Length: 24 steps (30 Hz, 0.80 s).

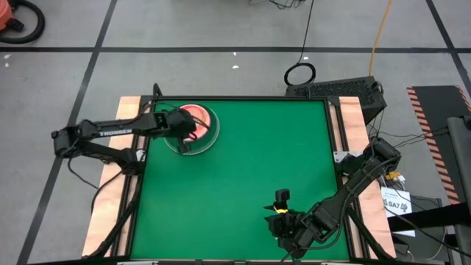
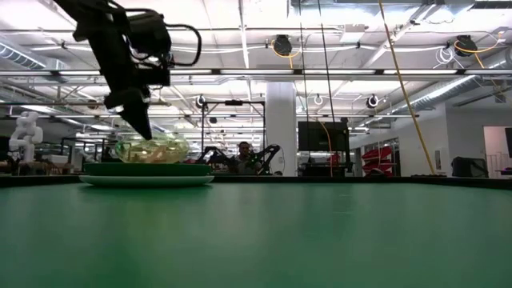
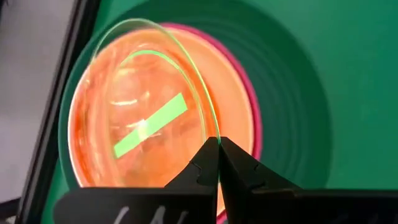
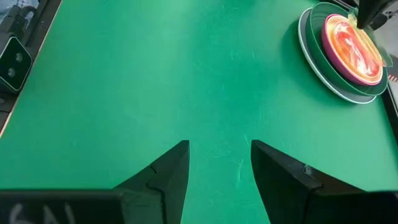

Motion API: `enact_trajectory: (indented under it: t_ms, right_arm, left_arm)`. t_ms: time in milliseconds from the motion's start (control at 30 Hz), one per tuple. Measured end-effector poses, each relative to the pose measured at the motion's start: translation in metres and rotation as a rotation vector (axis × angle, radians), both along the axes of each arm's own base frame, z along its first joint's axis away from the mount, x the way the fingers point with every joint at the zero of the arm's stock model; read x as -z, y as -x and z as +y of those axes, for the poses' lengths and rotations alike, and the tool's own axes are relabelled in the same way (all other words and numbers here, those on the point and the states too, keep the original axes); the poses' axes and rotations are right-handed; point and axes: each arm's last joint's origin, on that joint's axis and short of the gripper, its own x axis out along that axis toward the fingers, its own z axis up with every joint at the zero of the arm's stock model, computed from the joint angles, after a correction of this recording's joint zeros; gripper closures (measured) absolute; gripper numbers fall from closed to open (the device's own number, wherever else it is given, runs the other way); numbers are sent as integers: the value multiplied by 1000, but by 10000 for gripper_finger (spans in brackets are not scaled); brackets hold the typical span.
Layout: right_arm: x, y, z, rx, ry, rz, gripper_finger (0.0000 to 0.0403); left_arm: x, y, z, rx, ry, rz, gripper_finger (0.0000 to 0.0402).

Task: Stack plastic plates
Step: Stack the green transparent plate on the pink transparent plate

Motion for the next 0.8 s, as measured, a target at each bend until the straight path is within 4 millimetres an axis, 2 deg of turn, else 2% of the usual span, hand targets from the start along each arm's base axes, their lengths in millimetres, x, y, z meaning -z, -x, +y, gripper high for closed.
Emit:
enact_trajectory:
  t_ms: [200, 433, 700, 800]
  right_arm:
    - [0, 0, 0, 9, -10, -2, 239]
    - [0, 0, 0, 11, -12, -3, 239]
    - [1, 0, 0, 8, -8, -1, 239]
    - [8, 2, -2, 10, 33, 6, 239]
  left_arm:
    - [15, -7, 8, -23, 24, 50, 396]
    - [22, -12, 10, -52, 41, 58, 389]
    - [21, -15, 12, -114, 38, 8, 299]
    - [20, -16, 12, -145, 42, -13, 277]
